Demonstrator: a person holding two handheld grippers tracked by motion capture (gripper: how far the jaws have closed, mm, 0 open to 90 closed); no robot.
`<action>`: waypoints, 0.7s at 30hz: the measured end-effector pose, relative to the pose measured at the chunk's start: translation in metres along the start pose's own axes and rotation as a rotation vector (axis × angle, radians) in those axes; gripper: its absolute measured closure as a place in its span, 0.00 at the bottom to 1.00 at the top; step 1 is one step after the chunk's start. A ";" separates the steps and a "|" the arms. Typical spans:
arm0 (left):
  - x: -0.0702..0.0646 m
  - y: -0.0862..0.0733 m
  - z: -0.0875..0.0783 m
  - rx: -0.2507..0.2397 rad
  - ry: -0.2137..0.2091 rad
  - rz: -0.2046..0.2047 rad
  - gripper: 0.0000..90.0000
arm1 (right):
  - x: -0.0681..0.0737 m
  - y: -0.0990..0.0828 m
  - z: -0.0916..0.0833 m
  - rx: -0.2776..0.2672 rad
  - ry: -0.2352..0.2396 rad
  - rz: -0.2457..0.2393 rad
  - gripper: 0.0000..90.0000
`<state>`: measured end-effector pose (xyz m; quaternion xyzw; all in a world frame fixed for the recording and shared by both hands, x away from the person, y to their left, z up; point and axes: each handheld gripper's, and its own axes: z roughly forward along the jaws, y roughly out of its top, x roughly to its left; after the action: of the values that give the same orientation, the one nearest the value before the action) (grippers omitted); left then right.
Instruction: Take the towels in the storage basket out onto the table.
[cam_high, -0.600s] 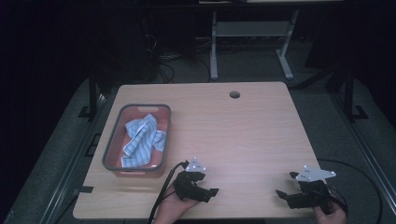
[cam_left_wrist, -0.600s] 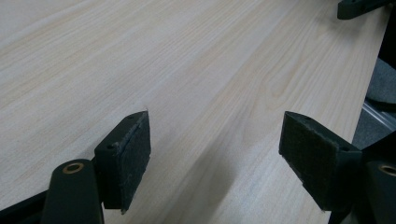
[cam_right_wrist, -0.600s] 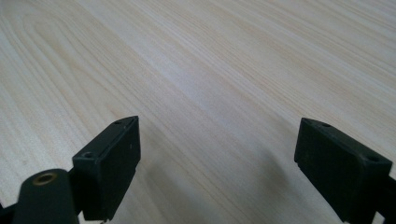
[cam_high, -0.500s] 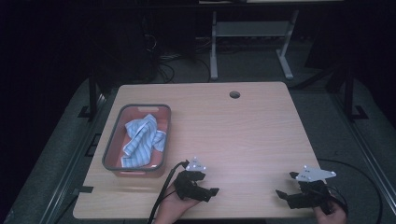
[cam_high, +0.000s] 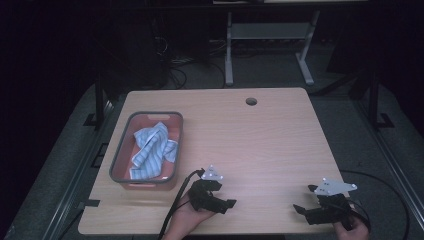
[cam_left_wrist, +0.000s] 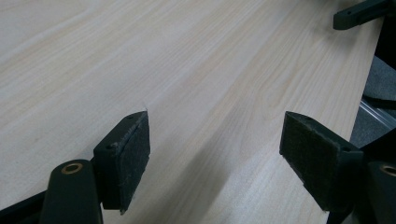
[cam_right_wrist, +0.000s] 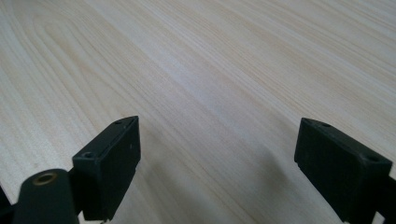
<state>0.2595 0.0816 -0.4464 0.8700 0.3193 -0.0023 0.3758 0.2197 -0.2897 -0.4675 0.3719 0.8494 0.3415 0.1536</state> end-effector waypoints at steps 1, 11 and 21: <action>0.000 0.001 0.000 -0.013 -0.003 -0.014 0.27 | 0.000 0.000 0.000 0.000 0.001 0.000 0.15; 0.005 0.020 0.001 -0.007 -0.018 -0.007 0.26 | -0.001 -0.001 0.000 -0.004 0.003 0.010 0.15; 0.011 0.046 -0.003 0.006 -0.044 0.022 0.23 | 0.002 0.000 0.000 -0.001 -0.002 0.006 0.15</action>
<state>0.2929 0.0666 -0.4170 0.8741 0.3016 -0.0181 0.3802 0.2187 -0.2878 -0.4675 0.3745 0.8480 0.3421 0.1535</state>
